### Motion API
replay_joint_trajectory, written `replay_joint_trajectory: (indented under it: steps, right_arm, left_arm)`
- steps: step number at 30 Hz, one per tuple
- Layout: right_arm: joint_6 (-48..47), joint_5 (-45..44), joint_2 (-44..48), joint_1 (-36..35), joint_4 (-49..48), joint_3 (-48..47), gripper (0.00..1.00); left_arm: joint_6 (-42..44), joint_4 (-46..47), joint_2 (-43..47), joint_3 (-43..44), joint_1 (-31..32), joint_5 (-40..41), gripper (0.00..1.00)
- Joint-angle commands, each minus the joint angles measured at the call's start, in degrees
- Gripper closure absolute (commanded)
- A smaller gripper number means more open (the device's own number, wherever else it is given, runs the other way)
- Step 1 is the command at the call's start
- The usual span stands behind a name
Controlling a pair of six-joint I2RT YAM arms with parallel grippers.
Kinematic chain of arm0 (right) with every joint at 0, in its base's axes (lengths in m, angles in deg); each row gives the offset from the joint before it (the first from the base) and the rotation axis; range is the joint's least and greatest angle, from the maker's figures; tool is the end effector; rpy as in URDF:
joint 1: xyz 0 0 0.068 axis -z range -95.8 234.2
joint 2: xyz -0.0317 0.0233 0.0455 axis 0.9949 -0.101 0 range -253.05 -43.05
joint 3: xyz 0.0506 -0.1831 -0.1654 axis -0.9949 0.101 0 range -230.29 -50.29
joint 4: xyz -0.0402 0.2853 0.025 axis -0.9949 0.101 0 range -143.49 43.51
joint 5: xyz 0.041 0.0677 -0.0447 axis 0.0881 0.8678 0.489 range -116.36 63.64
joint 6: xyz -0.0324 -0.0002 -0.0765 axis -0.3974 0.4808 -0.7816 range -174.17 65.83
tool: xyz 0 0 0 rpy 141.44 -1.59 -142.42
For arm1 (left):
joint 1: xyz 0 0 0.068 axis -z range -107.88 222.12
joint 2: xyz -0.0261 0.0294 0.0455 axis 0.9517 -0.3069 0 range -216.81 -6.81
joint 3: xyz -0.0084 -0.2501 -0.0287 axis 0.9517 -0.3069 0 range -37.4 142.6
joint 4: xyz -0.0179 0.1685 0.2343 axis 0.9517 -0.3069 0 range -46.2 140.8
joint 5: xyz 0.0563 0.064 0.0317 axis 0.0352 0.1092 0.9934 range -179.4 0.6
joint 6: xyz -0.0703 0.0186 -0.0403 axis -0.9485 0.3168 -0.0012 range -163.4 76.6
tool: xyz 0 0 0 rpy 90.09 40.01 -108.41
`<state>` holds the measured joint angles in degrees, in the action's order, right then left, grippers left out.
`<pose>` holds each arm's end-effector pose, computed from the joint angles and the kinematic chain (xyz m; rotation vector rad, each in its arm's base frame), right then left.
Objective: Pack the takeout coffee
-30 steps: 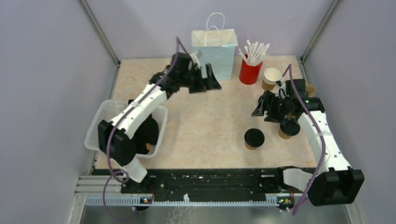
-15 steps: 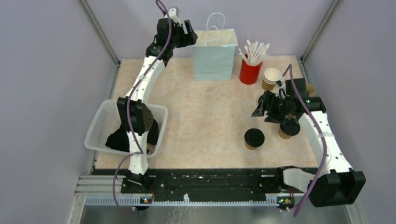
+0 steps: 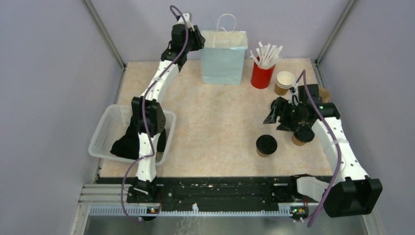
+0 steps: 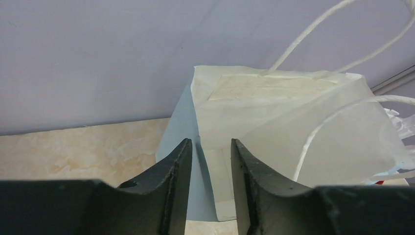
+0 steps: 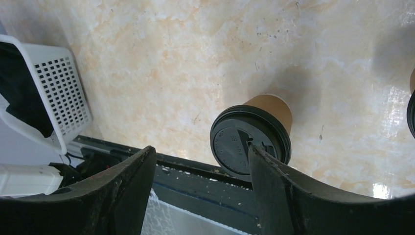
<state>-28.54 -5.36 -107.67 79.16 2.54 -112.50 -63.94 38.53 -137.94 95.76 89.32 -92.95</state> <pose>0.2637 0.0493 0.2602 0.3345 2.6110 0.6662 0.5677 -0.1805 0.3396 -0.0059 1.7796 -0.5328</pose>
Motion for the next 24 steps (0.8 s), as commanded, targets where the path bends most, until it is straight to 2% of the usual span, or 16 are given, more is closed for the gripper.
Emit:
replay_joint_trajectory:
  steps: [1,5,12,17,24]
  right_arm:
    - [0.77,-0.86,0.45,-0.21,0.22,-2.69,0.31]
    - [0.37,-1.63,-0.18,-0.26,2.48,-6.9,0.31]
    - [-1.48,-4.51,-0.74,-0.24,7.07,-13.14,0.31]
    - [-2.49,-6.85,-1.51,-0.24,10.79,-19.36,0.31]
    - [-4.55,-11.61,-1.74,-0.22,11.66,-23.84,0.3]
  left_arm:
    - [1.74,3.08,0.13,2.13,0.66,0.83,0.63]
    - [2.16,1.56,0.12,2.15,0.83,1.01,0.8]
    - [2.96,-3.14,2.17,2.04,1.33,2.5,1.0]
    - [3.37,-10.14,7.83,-0.42,2.87,6.09,1.0]
    - [-0.24,-16.49,23.08,-16.85,4.37,6.69,1.0]
